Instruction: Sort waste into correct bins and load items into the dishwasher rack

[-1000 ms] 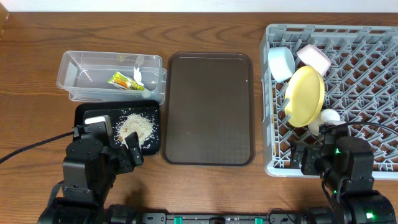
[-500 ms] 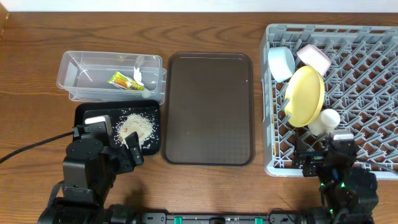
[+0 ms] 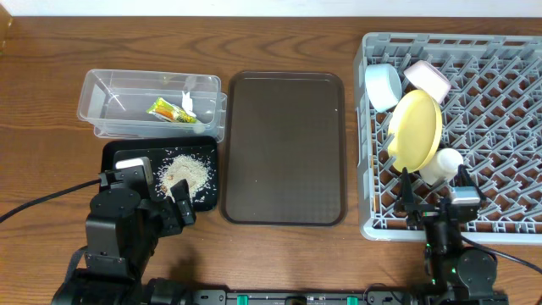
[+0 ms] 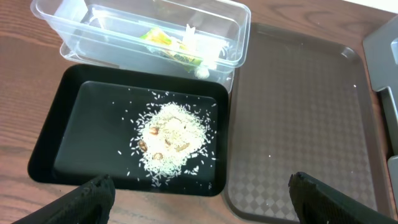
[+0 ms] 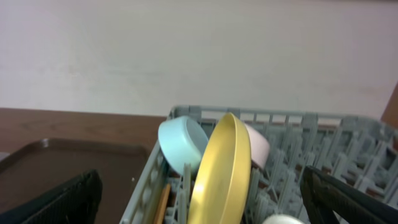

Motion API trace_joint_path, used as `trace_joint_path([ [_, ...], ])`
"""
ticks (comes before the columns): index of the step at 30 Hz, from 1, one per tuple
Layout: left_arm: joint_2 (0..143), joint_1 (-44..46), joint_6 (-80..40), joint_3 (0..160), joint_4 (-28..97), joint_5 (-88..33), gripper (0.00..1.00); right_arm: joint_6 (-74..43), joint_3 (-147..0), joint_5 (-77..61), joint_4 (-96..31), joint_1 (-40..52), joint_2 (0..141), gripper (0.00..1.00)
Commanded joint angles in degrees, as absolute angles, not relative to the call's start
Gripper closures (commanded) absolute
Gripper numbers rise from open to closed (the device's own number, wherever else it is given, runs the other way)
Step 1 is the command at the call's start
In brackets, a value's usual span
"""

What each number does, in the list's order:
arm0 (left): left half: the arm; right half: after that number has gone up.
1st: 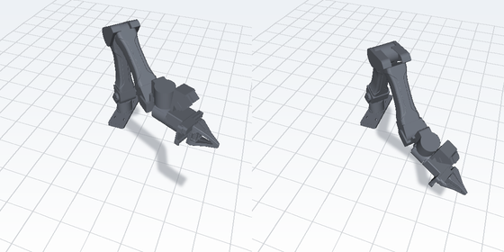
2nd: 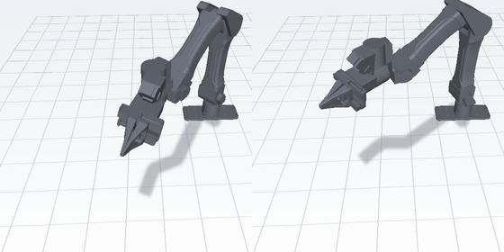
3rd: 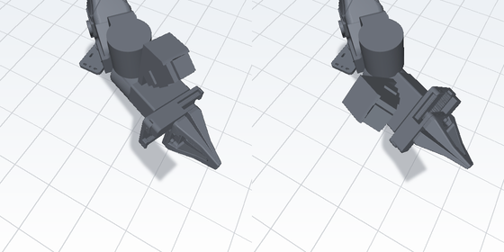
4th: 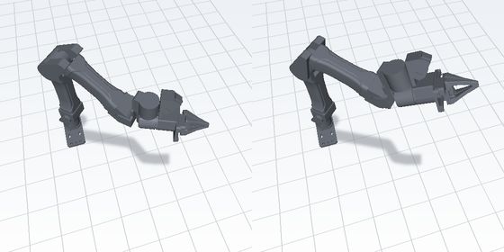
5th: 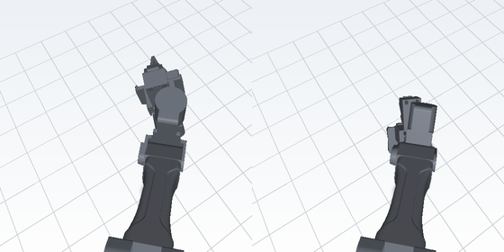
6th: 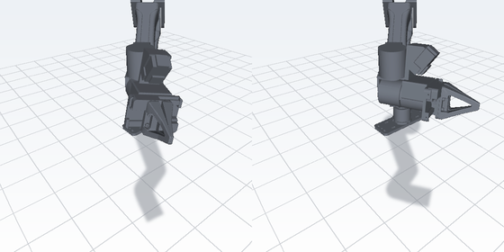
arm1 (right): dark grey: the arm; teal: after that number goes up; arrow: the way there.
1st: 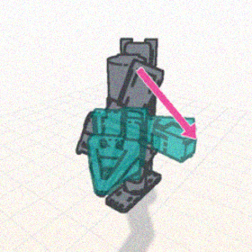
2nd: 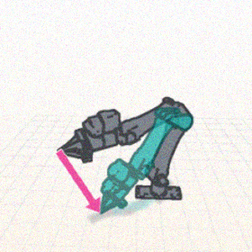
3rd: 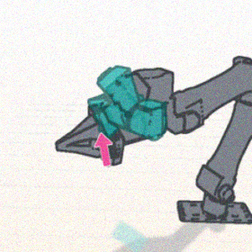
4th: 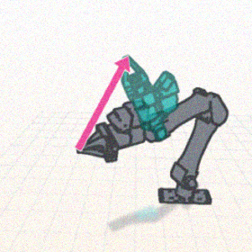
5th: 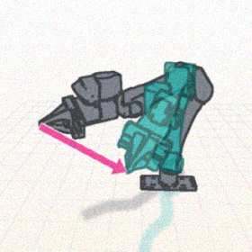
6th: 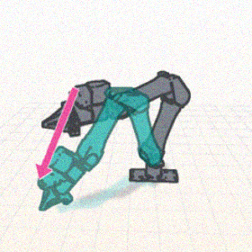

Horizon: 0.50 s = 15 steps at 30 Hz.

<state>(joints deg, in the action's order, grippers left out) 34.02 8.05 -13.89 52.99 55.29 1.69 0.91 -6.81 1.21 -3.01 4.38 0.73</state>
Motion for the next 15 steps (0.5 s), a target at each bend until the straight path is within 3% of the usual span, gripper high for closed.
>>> trace_joint_path([
  [1, 33.98, 8.12, -14.20, 52.75, 55.22, 2.00, 0.08, 5.06, -3.38, 1.37, 1.23, 3.92, 0.32, 0.01],
  [3, 33.98, 8.12, -14.20, 52.75, 55.22, 2.00, 0.08, 8.10, -0.62, -0.34, 4.49, 3.92, 0.32, 0.01],
  [6, 33.98, 8.12, -14.20, 52.75, 55.22, 2.00, 0.08, 11.86, -0.30, -4.89, -1.76, 3.90, 0.30, 0.01],
  [15, 33.98, 8.12, -14.20, 52.75, 55.22, 2.00, 0.08, 11.88, -0.32, -4.75, -3.88, 3.92, 0.32, 0.01],
])
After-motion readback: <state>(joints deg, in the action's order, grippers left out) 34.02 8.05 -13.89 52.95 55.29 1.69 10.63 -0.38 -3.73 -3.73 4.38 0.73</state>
